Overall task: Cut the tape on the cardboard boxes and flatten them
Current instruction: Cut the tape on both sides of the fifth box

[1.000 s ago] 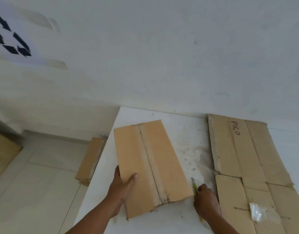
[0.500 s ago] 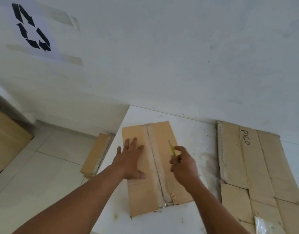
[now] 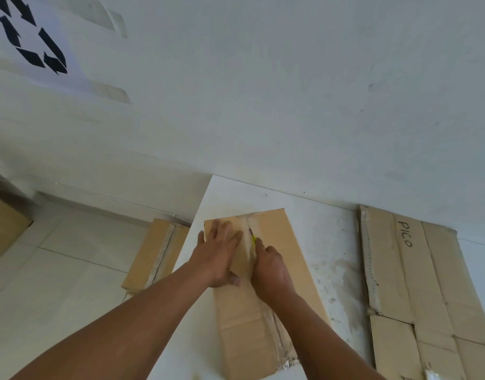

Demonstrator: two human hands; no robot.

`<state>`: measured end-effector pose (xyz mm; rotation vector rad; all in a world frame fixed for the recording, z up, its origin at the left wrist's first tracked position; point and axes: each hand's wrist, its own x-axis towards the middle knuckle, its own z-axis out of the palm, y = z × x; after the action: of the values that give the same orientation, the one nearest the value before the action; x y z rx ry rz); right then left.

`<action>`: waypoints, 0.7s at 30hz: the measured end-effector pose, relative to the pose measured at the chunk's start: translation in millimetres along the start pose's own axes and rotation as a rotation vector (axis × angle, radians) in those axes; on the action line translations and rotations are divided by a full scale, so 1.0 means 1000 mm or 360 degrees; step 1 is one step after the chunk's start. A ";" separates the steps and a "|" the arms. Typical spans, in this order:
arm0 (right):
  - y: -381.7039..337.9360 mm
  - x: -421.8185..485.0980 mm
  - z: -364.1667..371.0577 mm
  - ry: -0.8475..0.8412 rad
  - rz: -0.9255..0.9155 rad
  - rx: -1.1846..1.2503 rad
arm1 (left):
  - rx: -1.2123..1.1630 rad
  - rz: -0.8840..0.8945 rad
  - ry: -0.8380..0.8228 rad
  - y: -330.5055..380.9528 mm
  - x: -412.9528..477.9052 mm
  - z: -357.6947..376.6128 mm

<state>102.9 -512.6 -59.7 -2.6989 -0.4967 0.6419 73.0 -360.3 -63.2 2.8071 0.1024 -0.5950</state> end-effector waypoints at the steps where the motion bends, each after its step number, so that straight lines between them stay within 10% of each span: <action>1: -0.002 0.003 0.001 -0.0024 0.0020 -0.0074 | -0.0075 0.0005 -0.0053 -0.003 0.002 0.000; 21: -0.034 0.030 -0.008 0.0024 0.0171 -0.0275 | -0.0064 0.0043 -0.0239 -0.009 0.011 -0.003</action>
<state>123.4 -472.2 -50.8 -2.9076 -0.4233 0.6335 82.6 -350.5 -67.5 2.7097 0.0465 -0.7860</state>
